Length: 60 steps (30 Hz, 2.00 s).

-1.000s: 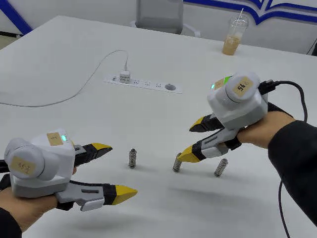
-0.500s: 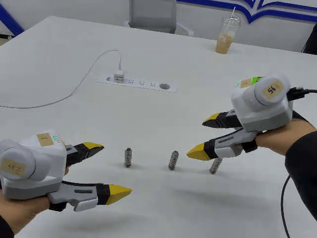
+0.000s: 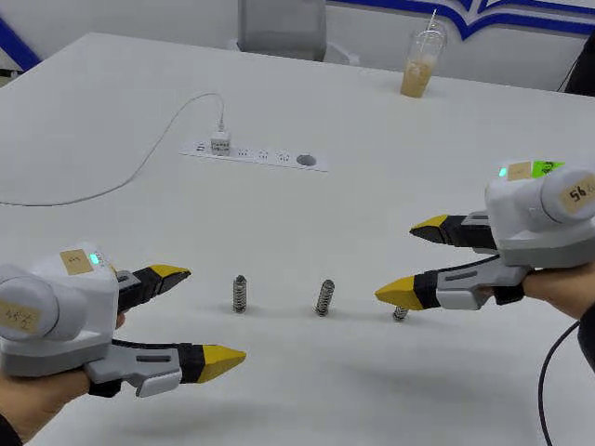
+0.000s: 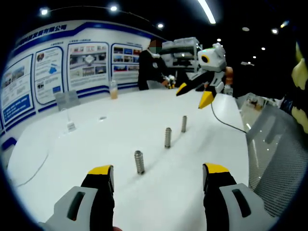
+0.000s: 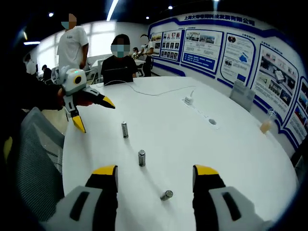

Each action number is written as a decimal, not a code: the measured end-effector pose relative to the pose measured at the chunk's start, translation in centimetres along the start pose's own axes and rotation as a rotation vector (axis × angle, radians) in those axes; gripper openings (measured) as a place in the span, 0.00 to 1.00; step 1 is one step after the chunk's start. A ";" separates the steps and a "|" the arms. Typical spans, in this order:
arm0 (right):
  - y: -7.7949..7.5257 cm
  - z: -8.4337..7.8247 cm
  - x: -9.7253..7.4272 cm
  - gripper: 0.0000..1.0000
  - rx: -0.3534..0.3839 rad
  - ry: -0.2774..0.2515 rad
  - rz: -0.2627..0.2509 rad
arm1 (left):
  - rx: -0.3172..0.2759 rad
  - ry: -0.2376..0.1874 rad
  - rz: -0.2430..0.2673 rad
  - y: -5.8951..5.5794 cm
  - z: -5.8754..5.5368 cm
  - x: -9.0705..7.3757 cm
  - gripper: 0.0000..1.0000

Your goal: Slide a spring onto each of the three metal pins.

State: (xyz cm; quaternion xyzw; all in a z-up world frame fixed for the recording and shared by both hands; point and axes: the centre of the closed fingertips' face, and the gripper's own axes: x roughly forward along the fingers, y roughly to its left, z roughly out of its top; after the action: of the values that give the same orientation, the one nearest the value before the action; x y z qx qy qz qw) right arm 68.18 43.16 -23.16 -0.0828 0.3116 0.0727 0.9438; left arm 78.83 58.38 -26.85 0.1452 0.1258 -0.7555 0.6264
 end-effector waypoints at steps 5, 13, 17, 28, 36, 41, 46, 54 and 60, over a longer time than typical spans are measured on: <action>0.2 -1.0 -0.6 0.64 0.014 -0.026 -0.012 | -0.003 0.003 0.005 -0.1 -0.1 -0.1 0.78; 0.5 -2.5 -1.6 0.66 0.040 -0.078 -0.039 | -0.009 0.006 0.012 -0.1 -0.2 -0.2 0.80; 0.7 -3.3 -2.0 0.68 0.057 -0.104 -0.048 | -0.014 0.006 0.017 -0.1 -0.3 -0.3 0.80; 1.0 -4.9 -3.0 0.69 0.096 -0.138 -0.081 | -0.026 0.010 0.019 -0.3 -0.7 -0.4 0.82; 1.6 -5.6 -2.9 0.70 0.125 -0.157 -0.094 | -0.036 0.011 0.022 -0.3 -1.0 -0.3 0.82; 1.5 -6.0 -2.9 0.71 0.147 -0.165 -0.106 | -0.041 0.013 0.023 -0.3 -1.2 -0.3 0.83; 1.6 -6.7 -2.8 0.71 0.155 -0.163 -0.112 | -0.049 0.016 0.025 -0.3 -1.5 -0.2 0.83; 1.4 -6.9 -2.7 0.72 0.161 -0.166 -0.113 | -0.054 0.020 0.022 -0.4 -1.9 0.0 0.83; 1.4 -7.0 -2.7 0.72 0.166 -0.167 -0.113 | -0.057 0.019 0.025 -0.3 -1.9 0.1 0.83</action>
State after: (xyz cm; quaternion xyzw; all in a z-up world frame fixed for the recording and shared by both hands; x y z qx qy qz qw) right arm 61.80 42.87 -27.23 -0.0156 0.2317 -0.0001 0.9727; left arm 78.64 59.07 -28.67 0.1362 0.1516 -0.7423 0.6384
